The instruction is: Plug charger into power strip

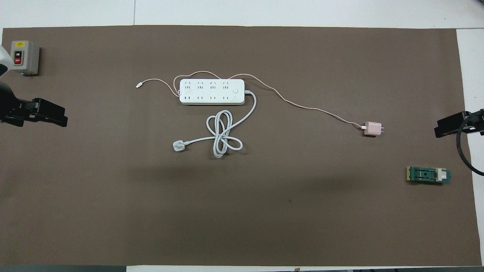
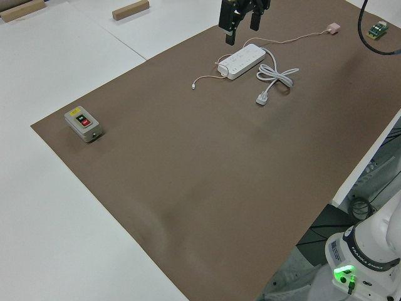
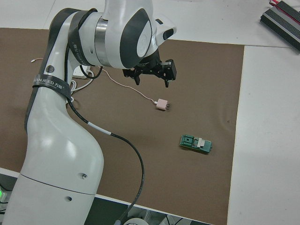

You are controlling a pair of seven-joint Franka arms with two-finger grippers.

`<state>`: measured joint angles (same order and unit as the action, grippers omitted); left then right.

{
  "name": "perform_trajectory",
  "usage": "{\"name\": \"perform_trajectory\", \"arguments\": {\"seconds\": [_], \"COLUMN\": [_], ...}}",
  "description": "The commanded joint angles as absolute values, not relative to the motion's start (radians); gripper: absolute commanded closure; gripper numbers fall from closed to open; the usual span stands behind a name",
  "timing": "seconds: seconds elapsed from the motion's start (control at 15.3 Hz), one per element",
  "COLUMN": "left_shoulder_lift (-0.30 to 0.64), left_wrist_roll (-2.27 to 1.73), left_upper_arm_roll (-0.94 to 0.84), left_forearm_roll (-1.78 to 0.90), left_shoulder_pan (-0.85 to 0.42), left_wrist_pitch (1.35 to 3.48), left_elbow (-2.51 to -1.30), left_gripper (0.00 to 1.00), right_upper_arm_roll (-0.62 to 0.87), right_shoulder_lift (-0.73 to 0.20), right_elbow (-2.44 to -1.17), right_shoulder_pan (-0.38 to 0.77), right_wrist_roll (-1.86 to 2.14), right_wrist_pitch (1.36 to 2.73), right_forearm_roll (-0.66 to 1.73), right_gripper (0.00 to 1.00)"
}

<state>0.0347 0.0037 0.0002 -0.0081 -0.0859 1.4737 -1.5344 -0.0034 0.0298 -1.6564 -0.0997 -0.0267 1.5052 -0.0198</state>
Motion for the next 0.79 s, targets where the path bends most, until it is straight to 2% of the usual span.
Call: {"name": "perform_trajectory", "arguments": {"seconds": [0.0, 0.26, 0.46, 0.72], "left_shoulder_lift": [0.003, 0.003, 0.003, 0.003], "left_wrist_roll": [0.011, 0.011, 0.011, 0.011], "left_upper_arm_roll": [-0.009, -0.009, -0.008, -0.008], "left_forearm_roll": [0.012, 0.011, 0.011, 0.011], "left_shoulder_pan": [-0.077, -0.077, -0.077, -0.077], "left_wrist_pitch": [1.474, 1.474, 1.474, 1.474], "left_elbow": [-1.568, -1.568, -1.568, -1.566], "left_gripper": [0.0, 0.0, 0.0, 0.0], "right_upper_arm_roll": [0.008, 0.008, 0.008, 0.006], "right_shoulder_lift": [0.06, -0.035, -0.092, -0.176], "right_elbow": [-1.758, -1.787, -1.873, -1.896], "right_shoulder_pan": [-0.152, -0.224, -0.282, -0.285], "right_wrist_roll": [-0.235, -0.503, -0.647, -0.796], "right_wrist_pitch": [1.58, 1.626, 1.759, 1.859], "right_forearm_roll": [0.046, 0.196, 0.374, 0.483], "right_gripper": [0.0, 0.0, 0.0, 0.0]}}
